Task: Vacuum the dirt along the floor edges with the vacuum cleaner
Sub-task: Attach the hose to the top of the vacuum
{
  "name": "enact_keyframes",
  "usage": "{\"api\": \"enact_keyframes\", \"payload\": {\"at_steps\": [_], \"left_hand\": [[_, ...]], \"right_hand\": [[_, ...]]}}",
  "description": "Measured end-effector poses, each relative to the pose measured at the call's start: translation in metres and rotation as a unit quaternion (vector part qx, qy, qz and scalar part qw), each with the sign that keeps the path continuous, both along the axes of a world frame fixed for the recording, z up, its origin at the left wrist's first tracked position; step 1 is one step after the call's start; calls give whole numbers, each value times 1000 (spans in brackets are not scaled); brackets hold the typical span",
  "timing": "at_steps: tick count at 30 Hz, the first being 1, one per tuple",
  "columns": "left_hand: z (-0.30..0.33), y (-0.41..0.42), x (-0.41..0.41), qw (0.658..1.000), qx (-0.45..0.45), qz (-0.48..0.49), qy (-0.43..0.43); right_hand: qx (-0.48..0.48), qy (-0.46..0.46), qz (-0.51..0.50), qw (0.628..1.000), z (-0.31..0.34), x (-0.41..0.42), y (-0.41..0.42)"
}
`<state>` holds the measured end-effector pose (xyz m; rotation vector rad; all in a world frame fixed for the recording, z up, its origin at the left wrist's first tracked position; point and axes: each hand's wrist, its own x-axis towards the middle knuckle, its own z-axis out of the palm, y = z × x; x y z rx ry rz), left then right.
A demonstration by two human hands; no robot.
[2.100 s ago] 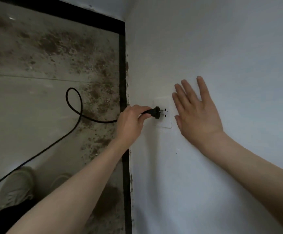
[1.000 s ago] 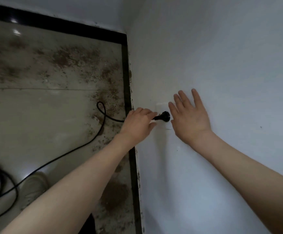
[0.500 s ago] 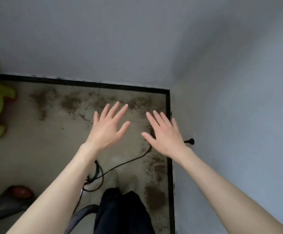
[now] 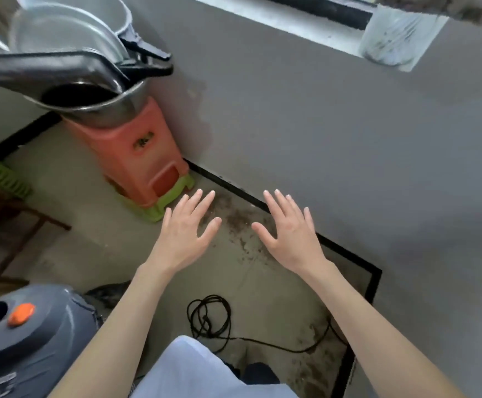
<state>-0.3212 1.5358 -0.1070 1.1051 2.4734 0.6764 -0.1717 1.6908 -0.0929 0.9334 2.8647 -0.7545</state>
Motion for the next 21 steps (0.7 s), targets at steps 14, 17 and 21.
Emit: {"api": "enact_keyframes", "payload": {"at_steps": [14, 17, 21], "left_hand": [[16, -156, 43, 953, -60, 298, 6], [14, -194, 55, 934, -73, 350, -3], [10, -240, 73, 910, -76, 408, -18]], "right_hand": [[31, -1, 342, 939, 17, -86, -92], [30, 0, 395, 918, 16, -98, -123], [36, 9, 456, 889, 15, -111, -169]]}}
